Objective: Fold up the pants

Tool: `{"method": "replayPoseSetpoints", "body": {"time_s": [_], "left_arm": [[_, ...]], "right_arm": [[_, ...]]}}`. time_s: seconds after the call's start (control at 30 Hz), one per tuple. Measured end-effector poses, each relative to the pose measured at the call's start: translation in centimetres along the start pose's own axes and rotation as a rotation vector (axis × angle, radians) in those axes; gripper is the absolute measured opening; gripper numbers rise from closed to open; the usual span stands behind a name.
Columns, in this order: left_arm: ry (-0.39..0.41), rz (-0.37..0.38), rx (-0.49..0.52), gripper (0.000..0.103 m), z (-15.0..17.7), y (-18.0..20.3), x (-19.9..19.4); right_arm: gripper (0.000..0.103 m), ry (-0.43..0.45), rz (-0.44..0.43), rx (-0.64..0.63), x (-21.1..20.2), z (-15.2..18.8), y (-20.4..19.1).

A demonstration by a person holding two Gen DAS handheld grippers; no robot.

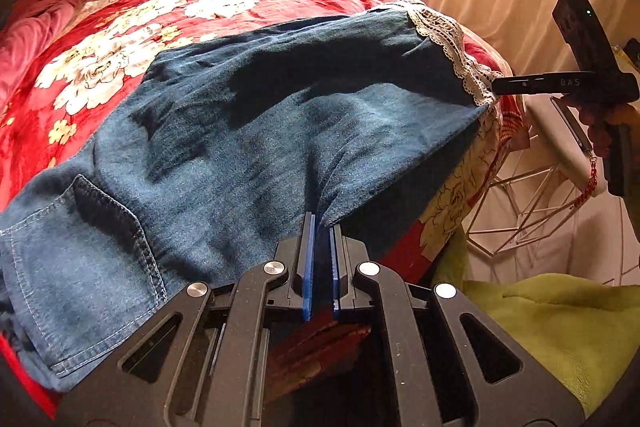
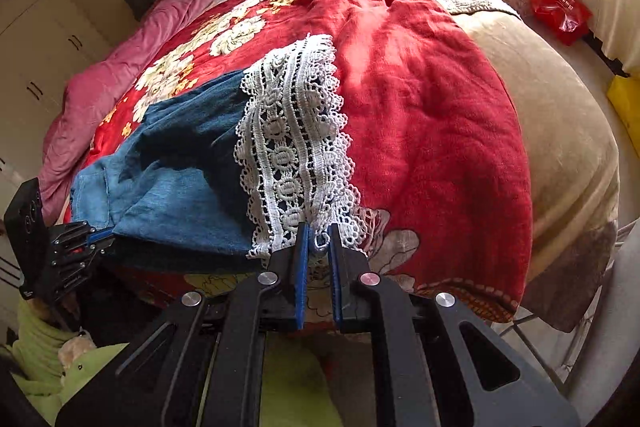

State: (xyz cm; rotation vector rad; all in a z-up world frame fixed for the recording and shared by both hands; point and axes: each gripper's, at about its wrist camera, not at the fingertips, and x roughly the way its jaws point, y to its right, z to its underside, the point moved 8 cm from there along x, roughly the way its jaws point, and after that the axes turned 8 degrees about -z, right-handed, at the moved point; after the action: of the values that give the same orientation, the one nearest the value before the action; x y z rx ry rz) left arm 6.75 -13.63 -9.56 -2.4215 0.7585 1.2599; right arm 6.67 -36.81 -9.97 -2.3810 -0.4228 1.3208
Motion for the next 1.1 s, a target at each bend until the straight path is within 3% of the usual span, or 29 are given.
{"method": "replayPoseSetpoints", "body": {"time_s": [0.13, 0.3, 0.37, 0.47, 0.6, 0.77, 0.93, 1.0, 1.1], "left_arm": [[-0.028, 0.016, 0.017, 0.001, 0.5, 0.5, 0.7], [-0.056, 0.018, 0.001, 0.001, 1.1, 0.5, 1.6], [-0.05, 0.018, 0.001, 0.001, 1.1, 0.5, 1.5], [-0.049, 0.005, 0.012, 0.001, 1.2, 0.7, 1.5], [-0.034, 0.01, 0.03, 0.0, 1.2, 1.2, 0.3], [-0.092, -0.011, 0.058, 0.0, 2.9, 1.8, 0.7], [-0.111, 0.013, 0.046, 0.001, 3.0, 1.5, 1.2], [-0.1, 0.045, 0.029, 0.007, 3.1, 1.5, 0.6], [-0.055, 0.076, 0.001, 0.029, 2.6, 0.9, -1.3]], "right_arm": [[0.01, -0.007, 0.016, 0.014, 0.8, 0.2, 1.1], [0.024, -0.02, 0.061, 0.003, 0.6, 0.2, 1.6], [0.025, 0.06, 0.104, -0.03, -1.7, -1.3, 1.3], [0.036, 0.148, 0.127, -0.163, -3.3, -3.3, -1.4], [0.037, 0.068, 0.029, -0.299, 0.6, -3.2, -5.6], [0.037, -0.068, 0.076, -0.302, 5.8, -1.9, -4.3], [0.038, -0.053, 0.04, -0.294, 5.7, -1.8, -4.0], [0.043, -0.058, 0.025, -0.297, 5.6, -1.9, -4.3], [0.045, -0.018, -0.05, -0.291, 3.6, -2.5, -5.4]]}}
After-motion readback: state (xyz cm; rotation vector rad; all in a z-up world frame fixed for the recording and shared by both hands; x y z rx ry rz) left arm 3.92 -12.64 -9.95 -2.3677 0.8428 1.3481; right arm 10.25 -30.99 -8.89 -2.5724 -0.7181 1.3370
